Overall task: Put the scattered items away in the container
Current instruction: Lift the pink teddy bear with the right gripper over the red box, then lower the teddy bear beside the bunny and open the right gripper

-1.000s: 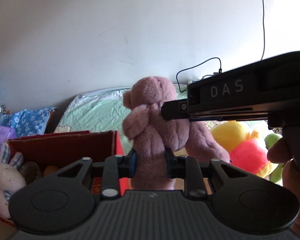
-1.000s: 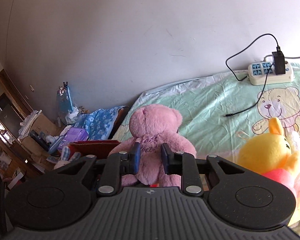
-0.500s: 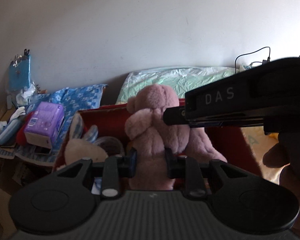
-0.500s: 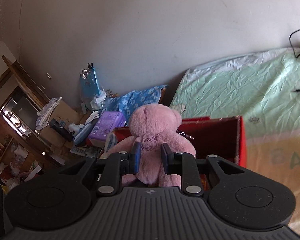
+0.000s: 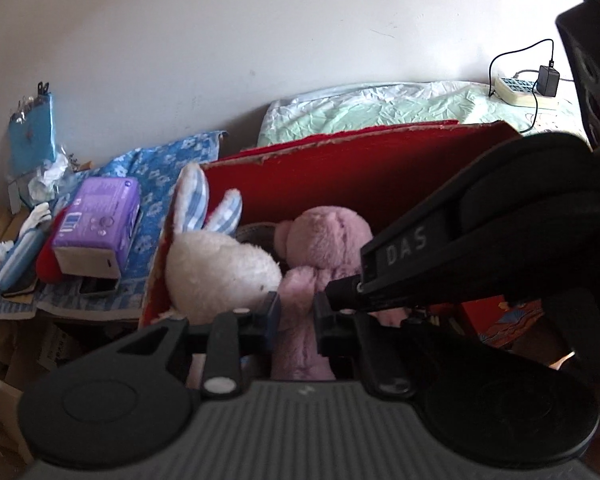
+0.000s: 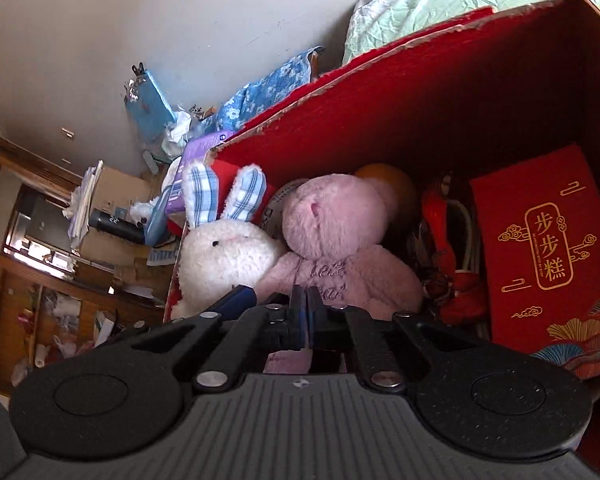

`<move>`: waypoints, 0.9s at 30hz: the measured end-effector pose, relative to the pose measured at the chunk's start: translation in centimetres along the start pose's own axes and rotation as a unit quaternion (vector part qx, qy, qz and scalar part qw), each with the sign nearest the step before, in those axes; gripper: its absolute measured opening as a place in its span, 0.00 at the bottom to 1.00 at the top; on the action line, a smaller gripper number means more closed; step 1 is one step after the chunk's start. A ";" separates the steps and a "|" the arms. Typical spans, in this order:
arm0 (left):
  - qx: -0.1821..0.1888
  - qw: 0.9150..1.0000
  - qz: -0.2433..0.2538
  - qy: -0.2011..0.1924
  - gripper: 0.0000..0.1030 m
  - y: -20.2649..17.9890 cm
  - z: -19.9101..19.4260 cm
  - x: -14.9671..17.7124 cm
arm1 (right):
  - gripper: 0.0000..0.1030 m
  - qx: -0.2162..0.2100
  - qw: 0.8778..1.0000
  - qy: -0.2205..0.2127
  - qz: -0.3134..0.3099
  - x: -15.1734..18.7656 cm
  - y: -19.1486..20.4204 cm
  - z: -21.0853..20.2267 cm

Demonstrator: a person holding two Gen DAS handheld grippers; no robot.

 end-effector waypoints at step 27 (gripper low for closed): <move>-0.002 0.997 -0.056 0.046 0.69 -0.8 -0.5 -1.1 | 0.24 0.138 0.980 -0.116 -0.078 0.3 1.8 -6.0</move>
Point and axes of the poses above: each gripper's, at about its wrist camera, not at the fingertips, and z roughly the way its jaws point, y to its left, x to its underside, the point moved 2 cm from there along z, roughly the way its jaws point, and after that the axes turned 2 degrees about -y, right-handed, at the moved point
